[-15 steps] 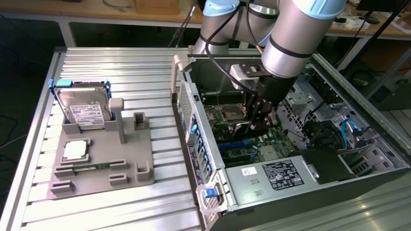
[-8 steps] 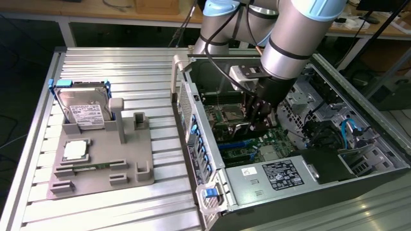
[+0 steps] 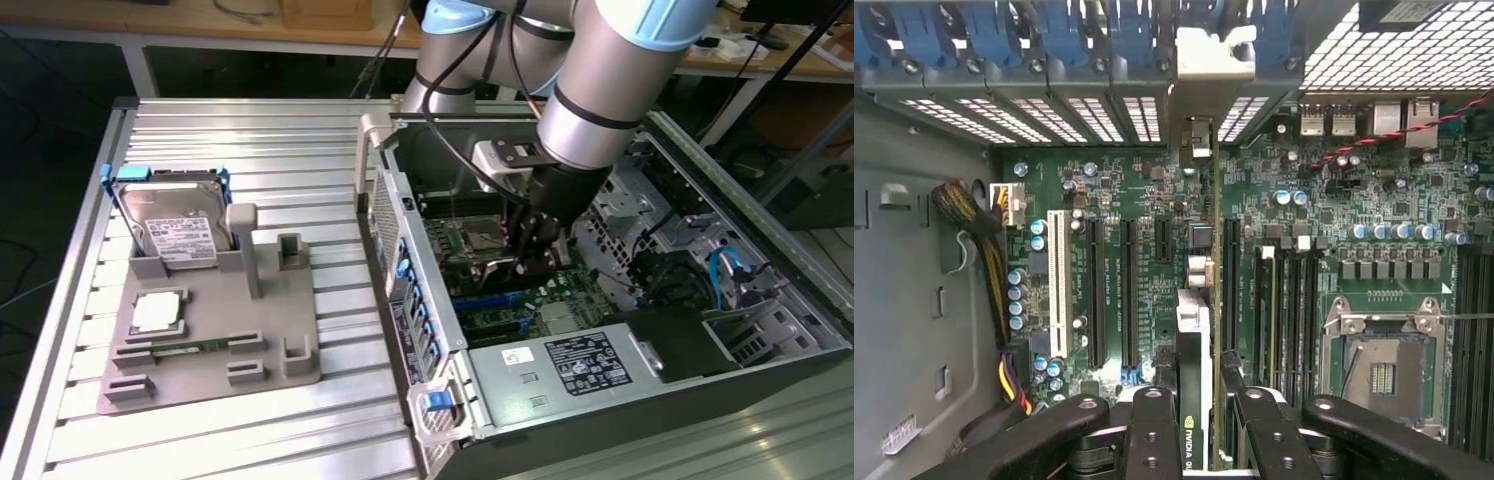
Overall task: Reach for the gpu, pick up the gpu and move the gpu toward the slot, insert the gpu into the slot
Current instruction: 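Insert the gpu into the slot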
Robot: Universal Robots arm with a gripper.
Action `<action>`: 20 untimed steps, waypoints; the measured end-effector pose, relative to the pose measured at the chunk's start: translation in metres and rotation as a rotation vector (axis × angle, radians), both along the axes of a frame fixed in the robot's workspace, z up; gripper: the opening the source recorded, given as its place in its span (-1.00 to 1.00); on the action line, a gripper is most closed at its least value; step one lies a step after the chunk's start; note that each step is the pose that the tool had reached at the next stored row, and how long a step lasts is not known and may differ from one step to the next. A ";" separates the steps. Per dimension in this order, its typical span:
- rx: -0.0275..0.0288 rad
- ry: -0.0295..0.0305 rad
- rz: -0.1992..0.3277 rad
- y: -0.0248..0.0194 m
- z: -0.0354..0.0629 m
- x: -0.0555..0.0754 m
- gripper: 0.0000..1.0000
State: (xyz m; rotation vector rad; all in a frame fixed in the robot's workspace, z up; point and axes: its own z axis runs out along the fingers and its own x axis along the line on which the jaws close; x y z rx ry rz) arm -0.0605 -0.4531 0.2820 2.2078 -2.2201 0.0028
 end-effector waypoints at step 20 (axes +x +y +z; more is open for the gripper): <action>0.0000 0.0000 0.000 0.0000 -0.0089 -0.007 -0.47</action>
